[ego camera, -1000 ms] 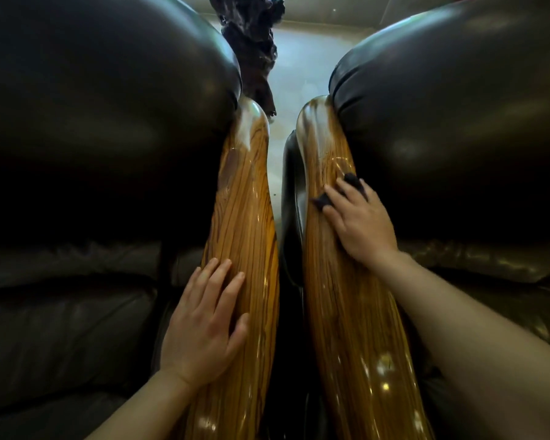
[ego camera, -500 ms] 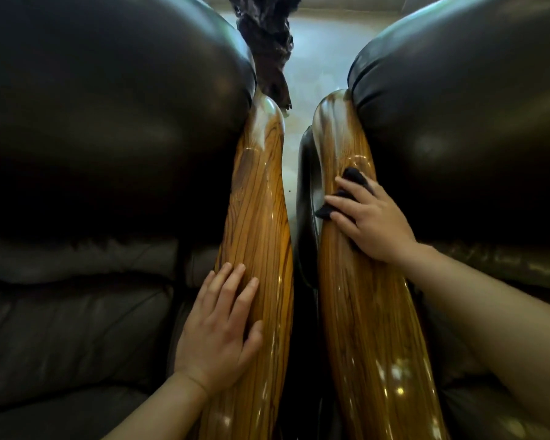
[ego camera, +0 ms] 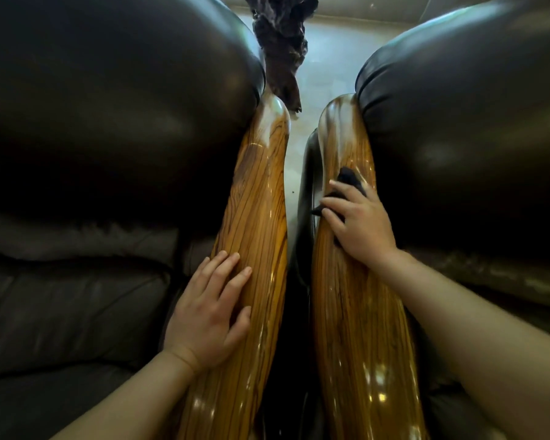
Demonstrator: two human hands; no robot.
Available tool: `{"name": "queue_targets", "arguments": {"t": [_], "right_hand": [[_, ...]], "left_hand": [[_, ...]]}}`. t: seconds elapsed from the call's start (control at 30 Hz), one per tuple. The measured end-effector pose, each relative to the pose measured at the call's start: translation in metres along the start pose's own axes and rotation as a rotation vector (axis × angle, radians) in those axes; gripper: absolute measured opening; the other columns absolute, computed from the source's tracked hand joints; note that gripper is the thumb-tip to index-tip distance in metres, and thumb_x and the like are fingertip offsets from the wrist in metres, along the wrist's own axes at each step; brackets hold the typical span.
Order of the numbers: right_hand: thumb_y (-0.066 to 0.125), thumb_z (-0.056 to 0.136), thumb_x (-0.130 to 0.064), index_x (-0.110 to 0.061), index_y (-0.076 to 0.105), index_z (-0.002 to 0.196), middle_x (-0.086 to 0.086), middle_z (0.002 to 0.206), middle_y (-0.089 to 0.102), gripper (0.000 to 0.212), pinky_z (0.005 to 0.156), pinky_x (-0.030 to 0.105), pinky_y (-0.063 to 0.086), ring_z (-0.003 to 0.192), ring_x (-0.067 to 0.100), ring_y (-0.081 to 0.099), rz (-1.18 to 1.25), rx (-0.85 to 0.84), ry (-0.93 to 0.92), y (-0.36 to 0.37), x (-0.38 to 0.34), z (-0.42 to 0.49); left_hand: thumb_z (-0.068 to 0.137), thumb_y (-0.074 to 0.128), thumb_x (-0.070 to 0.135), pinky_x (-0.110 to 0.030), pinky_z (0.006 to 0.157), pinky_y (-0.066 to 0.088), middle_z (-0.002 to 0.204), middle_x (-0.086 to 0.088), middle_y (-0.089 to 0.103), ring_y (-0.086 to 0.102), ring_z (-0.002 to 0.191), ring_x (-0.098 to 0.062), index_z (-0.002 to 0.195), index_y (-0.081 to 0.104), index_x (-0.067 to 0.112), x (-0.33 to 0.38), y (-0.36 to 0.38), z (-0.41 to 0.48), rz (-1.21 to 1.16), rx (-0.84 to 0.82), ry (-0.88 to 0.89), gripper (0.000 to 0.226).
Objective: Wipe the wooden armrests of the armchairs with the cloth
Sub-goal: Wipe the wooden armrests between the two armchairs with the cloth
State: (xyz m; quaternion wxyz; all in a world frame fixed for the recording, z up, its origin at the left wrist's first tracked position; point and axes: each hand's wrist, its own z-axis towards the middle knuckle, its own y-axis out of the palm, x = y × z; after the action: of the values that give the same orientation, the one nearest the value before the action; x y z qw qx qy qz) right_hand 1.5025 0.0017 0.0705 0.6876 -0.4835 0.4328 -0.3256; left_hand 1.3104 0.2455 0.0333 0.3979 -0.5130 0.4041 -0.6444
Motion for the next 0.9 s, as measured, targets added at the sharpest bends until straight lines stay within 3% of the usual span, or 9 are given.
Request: {"name": "queue_targets", "arguments": {"t": [0.37, 0.5, 0.6, 0.7, 0.9], "right_hand": [[0.045, 0.102, -0.036, -0.021, 0.062, 0.13, 0.0, 0.149, 0.049, 0.037, 0.113, 0.054, 0.031, 0.142, 0.034, 0.032, -0.077, 0.133, -0.099, 0.02, -0.022, -0.141], [0.059, 0.096, -0.025, -0.014, 0.063, 0.127, 0.009, 0.144, 0.053, 0.033, 0.111, 0.057, 0.033, 0.14, 0.038, 0.035, -0.213, 0.07, -0.166, 0.023, -0.034, -0.157], [0.063, 0.093, -0.021, -0.014, 0.065, 0.121, 0.012, 0.133, 0.061, 0.029, 0.098, 0.054, 0.044, 0.122, 0.04, 0.047, -0.285, -0.007, -0.245, 0.004, -0.038, -0.141], [0.059, 0.095, -0.024, -0.015, 0.068, 0.117, 0.008, 0.125, 0.065, 0.025, 0.089, 0.048, 0.052, 0.108, 0.035, 0.055, -0.209, 0.035, -0.191, -0.019, -0.063, -0.125], [0.052, 0.099, -0.032, -0.022, 0.067, 0.119, -0.001, 0.121, 0.064, 0.027, 0.086, 0.039, 0.05, 0.098, 0.026, 0.054, -0.036, -0.072, -0.195, -0.033, -0.131, -0.132]], "left_hand": [[0.095, 0.034, 0.047, -0.044, 0.122, 0.011, 0.156, -0.008, 0.031, 0.015, 0.149, -0.023, 0.146, 0.035, 0.019, 0.004, -0.002, -0.003, 0.063, -0.01, 0.016, 0.058], [0.1, 0.026, 0.047, -0.041, 0.123, 0.003, 0.163, -0.005, 0.017, 0.001, 0.151, -0.017, 0.153, 0.021, 0.021, 0.011, -0.001, -0.012, 0.043, -0.033, -0.029, 0.059], [0.1, 0.022, 0.053, -0.04, 0.123, 0.001, 0.165, -0.001, 0.005, -0.007, 0.15, -0.014, 0.154, 0.009, 0.025, 0.011, -0.002, -0.034, 0.048, -0.065, -0.056, 0.062], [0.097, 0.019, 0.054, -0.041, 0.123, 0.0, 0.164, -0.003, 0.005, -0.006, 0.15, -0.016, 0.154, 0.007, 0.025, 0.008, -0.009, -0.059, 0.101, -0.108, -0.063, 0.066], [0.096, 0.021, 0.054, -0.046, 0.122, -0.002, 0.164, -0.006, 0.009, -0.005, 0.151, -0.018, 0.154, 0.006, 0.025, 0.005, -0.031, -0.097, 0.101, -0.148, -0.182, 0.067]]}}
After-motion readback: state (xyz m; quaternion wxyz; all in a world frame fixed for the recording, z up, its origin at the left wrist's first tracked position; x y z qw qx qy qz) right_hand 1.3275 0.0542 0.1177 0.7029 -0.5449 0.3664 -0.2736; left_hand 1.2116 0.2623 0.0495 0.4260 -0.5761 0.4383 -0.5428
